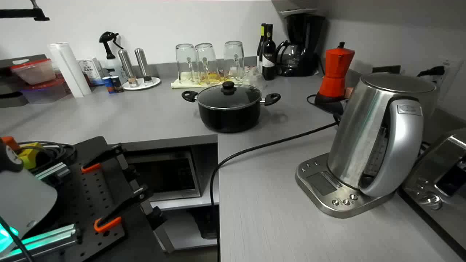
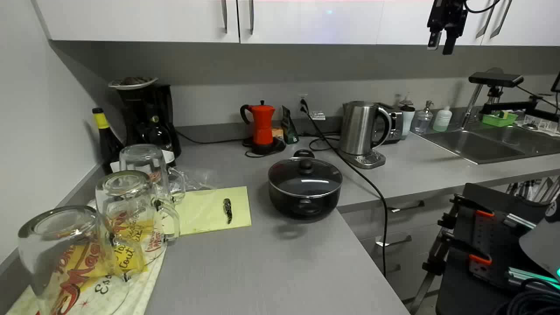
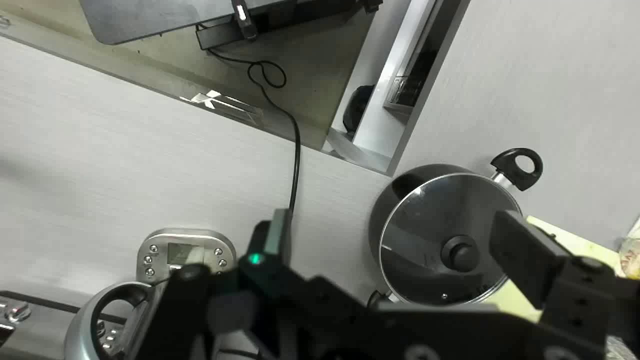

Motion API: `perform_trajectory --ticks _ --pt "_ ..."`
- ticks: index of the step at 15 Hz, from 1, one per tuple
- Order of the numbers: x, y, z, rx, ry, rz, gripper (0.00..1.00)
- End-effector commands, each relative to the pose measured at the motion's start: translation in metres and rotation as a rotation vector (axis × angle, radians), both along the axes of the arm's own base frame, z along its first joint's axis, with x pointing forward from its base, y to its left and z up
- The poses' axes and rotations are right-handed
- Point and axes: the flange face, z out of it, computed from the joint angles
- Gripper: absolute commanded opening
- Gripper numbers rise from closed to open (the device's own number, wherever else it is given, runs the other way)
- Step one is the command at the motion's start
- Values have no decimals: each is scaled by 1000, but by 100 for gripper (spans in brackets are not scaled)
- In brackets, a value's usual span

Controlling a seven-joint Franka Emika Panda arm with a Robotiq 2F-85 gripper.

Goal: Remove the glass lid from the black pot and put it on the counter

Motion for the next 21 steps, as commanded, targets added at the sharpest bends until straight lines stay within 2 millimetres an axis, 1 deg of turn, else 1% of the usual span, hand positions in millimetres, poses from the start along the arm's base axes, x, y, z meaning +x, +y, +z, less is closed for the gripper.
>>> perform_trajectory --ticks 1,8,11,13,15,21 --pt "0 0 1 0 0 0 100" --pt "0 0 1 0 0 0 100" --pt "12 6 -3 -16 14 17 100" --pt "24 15 -9 -40 21 34 100" --pt "39 27 -17 -72 32 60 100" --pt "95 61 -38 -168 51 161 100"
